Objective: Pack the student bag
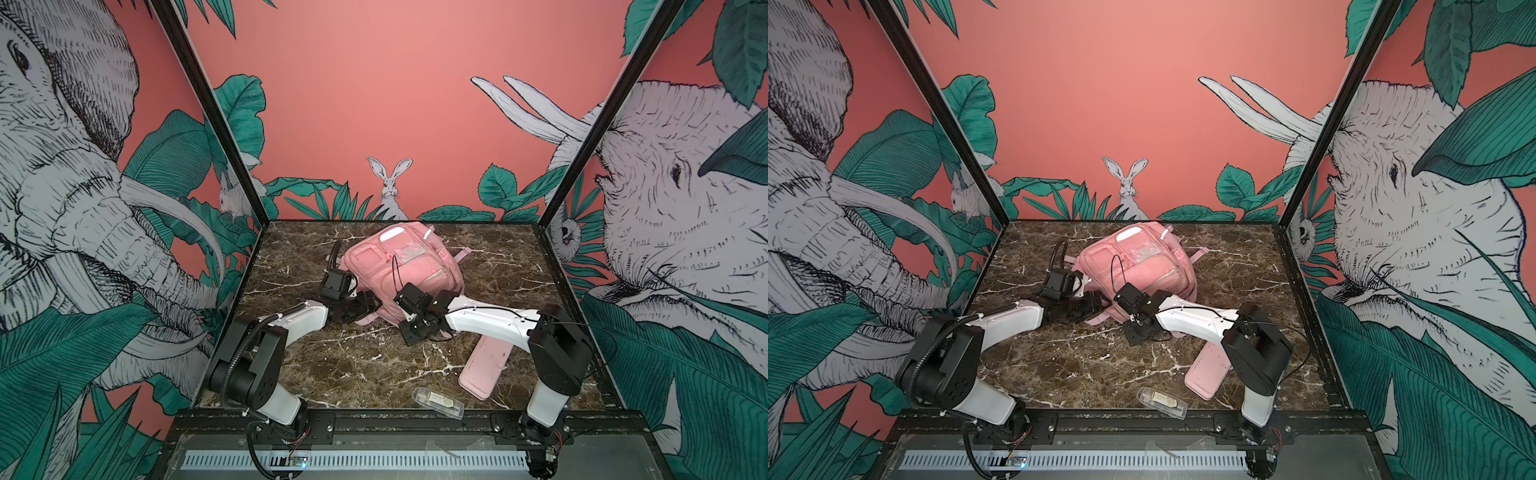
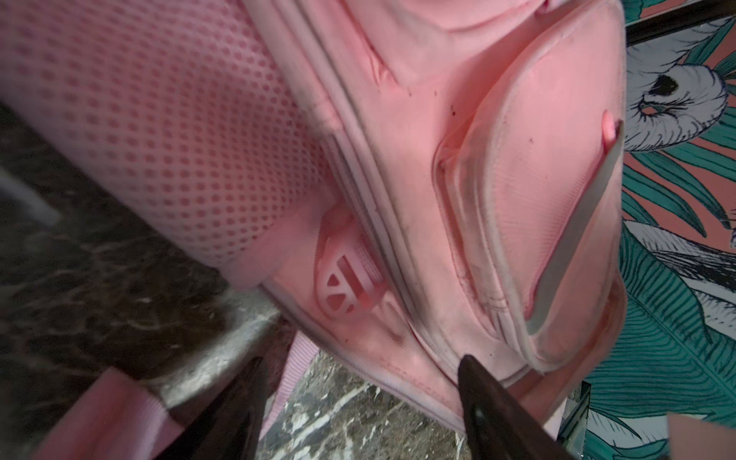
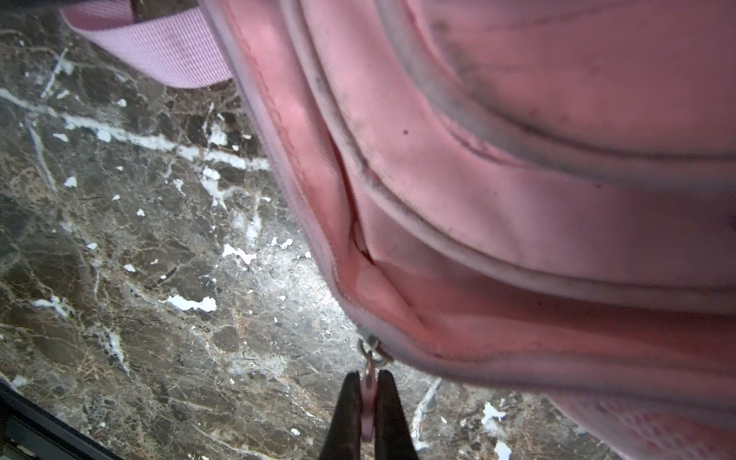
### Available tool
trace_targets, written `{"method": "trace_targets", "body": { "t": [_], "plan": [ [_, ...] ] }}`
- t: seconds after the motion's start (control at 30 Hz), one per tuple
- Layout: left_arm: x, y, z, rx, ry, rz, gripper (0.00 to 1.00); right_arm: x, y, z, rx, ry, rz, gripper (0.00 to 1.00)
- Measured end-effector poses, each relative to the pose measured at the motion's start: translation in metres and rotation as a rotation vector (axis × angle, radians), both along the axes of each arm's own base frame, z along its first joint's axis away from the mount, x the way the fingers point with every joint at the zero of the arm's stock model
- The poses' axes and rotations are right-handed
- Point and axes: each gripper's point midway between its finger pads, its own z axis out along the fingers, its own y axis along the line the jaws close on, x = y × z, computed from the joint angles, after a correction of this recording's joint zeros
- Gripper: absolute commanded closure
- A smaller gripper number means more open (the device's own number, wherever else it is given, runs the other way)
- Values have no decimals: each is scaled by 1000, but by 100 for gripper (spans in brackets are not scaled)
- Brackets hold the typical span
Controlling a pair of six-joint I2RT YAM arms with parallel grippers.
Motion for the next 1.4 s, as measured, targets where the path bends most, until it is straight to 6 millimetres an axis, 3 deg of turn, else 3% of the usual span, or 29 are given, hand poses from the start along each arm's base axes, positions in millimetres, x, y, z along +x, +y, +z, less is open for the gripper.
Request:
{"method": "trace_targets", "body": {
  "t": [0.1, 0.33, 0.5, 0.77, 1.07, 1.23, 1.4],
  "plan": [
    [-7, -13, -8, -6, 30, -15, 33, 0, 1, 0, 2, 0, 0, 100],
    [-5, -27, -11, -43, 34, -7, 81, 3, 6, 5, 11, -4, 2, 100],
    [-2, -23, -12, -21, 38, -10, 100, 4, 6, 5, 7, -9, 2, 100],
    [11, 3, -10, -8, 52, 16, 100, 10, -4, -2, -15, -38, 8, 100],
    [17, 21, -2, -9, 53, 5, 100, 29, -39, 3, 24, -50, -40, 100],
    [28, 42, -3, 19, 41, 52, 100, 34, -77, -2, -28, -32, -96, 100],
    [28, 50, -1, 33, 40, 53, 100, 38, -90, -5, -36, -29, -115, 100]
  ]
}}
